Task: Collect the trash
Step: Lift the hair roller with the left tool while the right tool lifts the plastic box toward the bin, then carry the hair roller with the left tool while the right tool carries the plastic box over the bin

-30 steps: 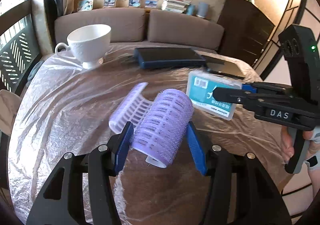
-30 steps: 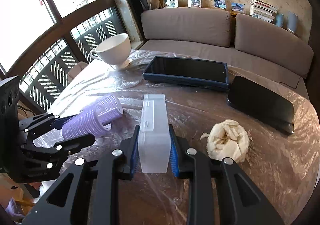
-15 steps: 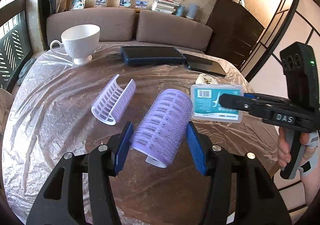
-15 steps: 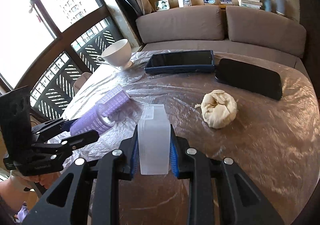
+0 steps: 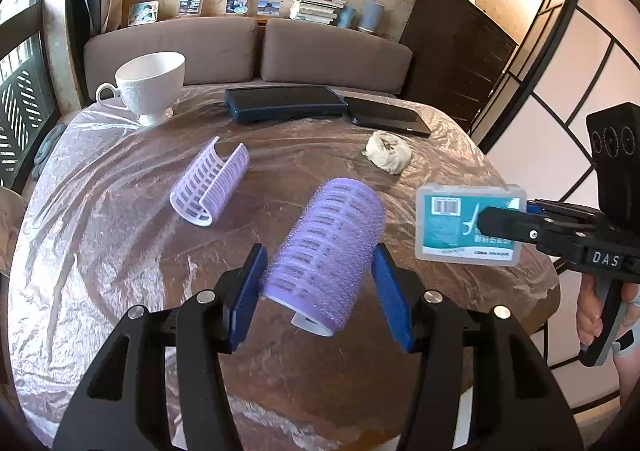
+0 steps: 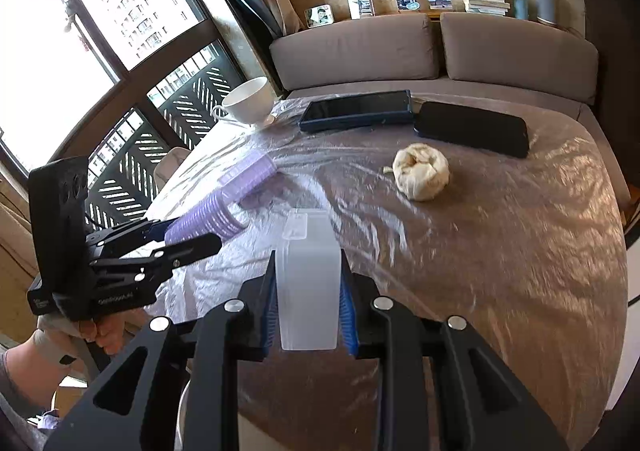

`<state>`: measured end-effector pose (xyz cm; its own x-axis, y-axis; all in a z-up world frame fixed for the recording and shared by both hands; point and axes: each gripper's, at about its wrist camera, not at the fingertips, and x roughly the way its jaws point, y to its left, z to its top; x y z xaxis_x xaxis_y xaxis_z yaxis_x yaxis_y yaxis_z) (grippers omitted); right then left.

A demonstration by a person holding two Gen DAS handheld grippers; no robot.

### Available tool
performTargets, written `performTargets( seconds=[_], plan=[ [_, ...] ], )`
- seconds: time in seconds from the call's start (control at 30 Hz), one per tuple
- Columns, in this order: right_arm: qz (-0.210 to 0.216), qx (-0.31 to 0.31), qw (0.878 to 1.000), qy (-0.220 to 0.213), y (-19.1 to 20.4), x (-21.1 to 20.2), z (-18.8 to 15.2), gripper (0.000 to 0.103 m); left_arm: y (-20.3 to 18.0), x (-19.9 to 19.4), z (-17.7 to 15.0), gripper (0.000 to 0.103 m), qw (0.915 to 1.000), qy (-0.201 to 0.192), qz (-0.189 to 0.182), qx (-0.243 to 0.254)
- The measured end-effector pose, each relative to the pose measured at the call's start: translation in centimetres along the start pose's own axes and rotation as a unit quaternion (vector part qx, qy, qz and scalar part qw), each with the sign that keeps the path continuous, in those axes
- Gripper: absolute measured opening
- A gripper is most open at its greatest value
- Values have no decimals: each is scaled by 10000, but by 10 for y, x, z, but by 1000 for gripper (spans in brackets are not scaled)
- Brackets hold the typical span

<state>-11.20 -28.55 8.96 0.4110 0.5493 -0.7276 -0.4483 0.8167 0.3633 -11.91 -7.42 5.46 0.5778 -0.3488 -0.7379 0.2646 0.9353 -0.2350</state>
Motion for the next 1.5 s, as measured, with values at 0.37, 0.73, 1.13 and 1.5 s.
performTargets(
  seconds=[0.37,0.73,1.13,1.5],
  plan=[
    [-52,42,9999,101,6,-25,-31,26,-11,-14,-23,55,9998,168,-19,100],
    [12,-35,9997,226,17,-46,-55,26,-29,-28,-47,55,9985,365,61,411],
    [140,-106,9989,437,33,-58,-83,26,-37,-43,-73,55,9969,507,160,580],
    [219,-242,9968,727,46,-61,-105,26,-45,-53,-97,55,9938,720,131,833]
  ],
)
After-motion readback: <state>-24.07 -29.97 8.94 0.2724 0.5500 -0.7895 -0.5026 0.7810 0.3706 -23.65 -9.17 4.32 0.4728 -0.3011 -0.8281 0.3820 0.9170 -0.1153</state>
